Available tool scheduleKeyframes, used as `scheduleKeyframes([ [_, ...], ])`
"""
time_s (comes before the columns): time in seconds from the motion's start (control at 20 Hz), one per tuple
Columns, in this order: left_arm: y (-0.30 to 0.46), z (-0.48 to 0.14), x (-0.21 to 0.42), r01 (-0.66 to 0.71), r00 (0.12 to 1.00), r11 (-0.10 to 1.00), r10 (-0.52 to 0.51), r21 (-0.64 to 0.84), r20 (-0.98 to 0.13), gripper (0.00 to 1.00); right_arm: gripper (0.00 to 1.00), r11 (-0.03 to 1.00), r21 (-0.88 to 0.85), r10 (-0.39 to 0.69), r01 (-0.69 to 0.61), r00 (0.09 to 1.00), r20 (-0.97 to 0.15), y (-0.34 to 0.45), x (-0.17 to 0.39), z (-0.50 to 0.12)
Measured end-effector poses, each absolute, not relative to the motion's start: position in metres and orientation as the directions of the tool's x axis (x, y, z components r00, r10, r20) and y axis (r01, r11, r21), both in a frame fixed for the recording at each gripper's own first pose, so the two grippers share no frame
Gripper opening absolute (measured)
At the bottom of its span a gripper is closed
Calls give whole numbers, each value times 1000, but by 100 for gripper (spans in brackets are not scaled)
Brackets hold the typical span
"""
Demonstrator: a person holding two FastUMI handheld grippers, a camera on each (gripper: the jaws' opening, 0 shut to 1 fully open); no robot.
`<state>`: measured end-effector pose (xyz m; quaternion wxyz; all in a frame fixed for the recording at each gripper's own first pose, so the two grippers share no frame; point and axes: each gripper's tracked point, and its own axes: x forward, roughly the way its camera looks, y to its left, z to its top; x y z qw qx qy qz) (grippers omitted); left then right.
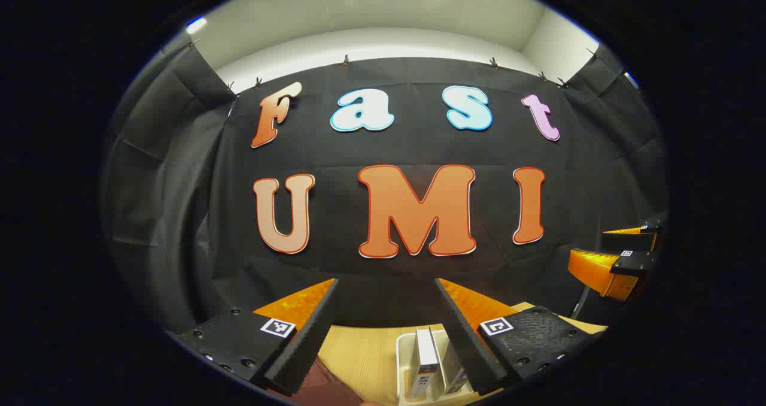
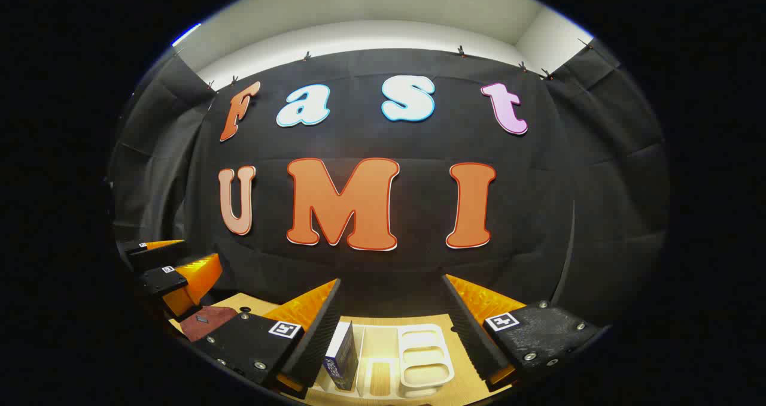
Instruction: Open the schoolbag, grab two books from the bookshelf and put them into the schoolbag.
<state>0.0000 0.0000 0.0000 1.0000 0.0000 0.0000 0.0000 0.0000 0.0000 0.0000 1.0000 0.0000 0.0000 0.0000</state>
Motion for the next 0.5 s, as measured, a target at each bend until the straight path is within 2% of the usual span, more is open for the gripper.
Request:
scheduleKeyframes([
  [0.05,-1,0,-1,0,1000,1000,0,5,2,96,95,1000,4,8,-8,1000,3,0,0,1],
  [0.3,2,1,-3,-12,1000,1000,12,19,1,96,96,1000,-14,27,-27,999,16,1,-3,0],
  [0.35,4,1,-4,-19,1000,1000,19,22,-1,100,96,999,-11,30,-30,999,16,2,-5,0],
  [0.45,3,1,-4,-24,1000,1000,24,18,3,96,96,999,-8,31,-31,999,12,1,-5,-2],
  [0.5,2,3,-5,-24,1000,1000,24,16,2,100,96,1000,-7,30,-29,1000,9,0,-6,-3],
])
